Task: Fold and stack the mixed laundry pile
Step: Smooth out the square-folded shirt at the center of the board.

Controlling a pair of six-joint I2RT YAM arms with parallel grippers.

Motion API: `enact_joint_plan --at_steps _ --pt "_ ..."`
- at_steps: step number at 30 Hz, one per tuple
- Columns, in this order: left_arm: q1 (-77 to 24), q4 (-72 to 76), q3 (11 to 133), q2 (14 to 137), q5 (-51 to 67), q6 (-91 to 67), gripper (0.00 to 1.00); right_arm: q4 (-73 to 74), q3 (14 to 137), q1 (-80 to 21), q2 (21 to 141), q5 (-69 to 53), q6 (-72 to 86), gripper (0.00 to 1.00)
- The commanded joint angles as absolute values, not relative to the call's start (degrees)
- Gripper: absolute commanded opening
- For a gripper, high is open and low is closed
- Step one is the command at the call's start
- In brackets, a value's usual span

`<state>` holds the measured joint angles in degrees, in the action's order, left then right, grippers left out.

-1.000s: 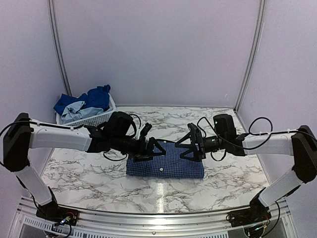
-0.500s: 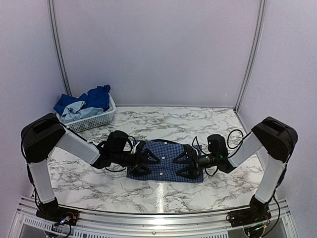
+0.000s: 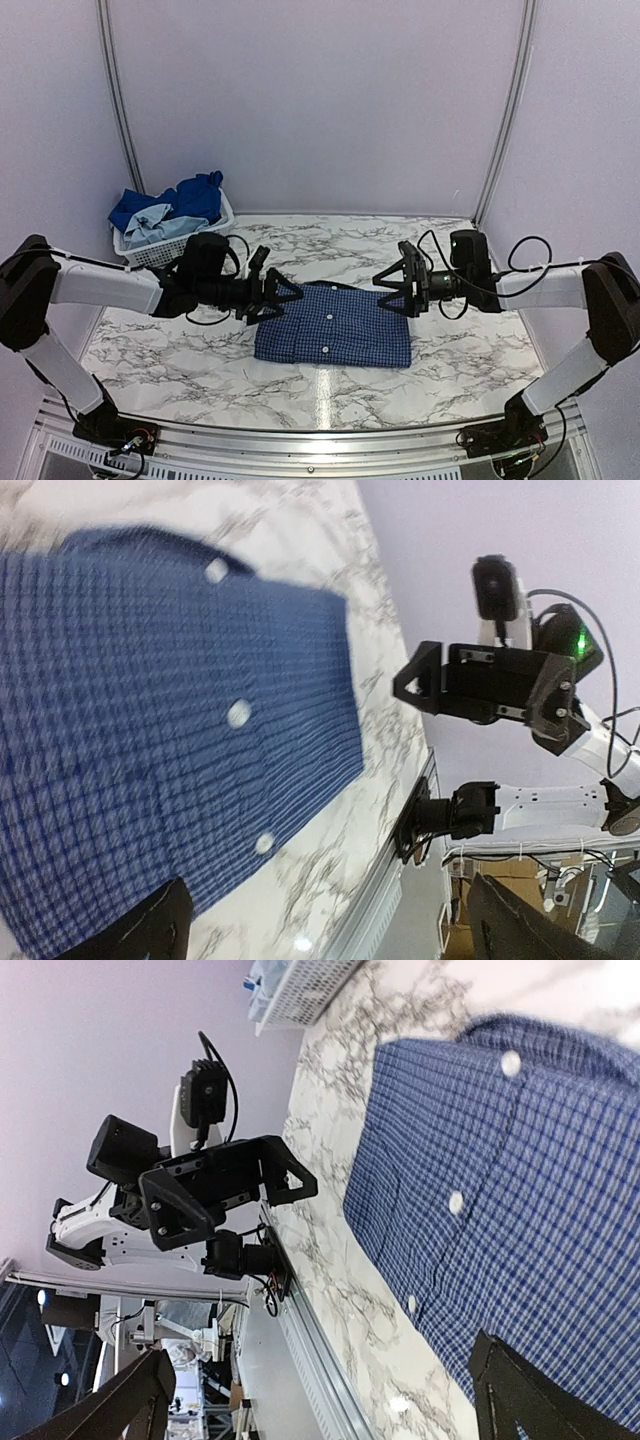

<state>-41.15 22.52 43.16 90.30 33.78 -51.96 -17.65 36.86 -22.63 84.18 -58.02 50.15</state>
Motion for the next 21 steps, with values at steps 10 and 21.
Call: enact_joint_plan --at_steps 10,21 --pt "-37.3 15.66 72.92 117.39 32.72 -43.26 0.99 -22.19 54.11 -18.26 110.17 -59.18 45.33 0.96" --pt "-30.2 22.34 58.85 113.64 28.91 -42.58 0.99 -20.95 52.68 -14.79 112.81 -61.27 42.62 0.91"
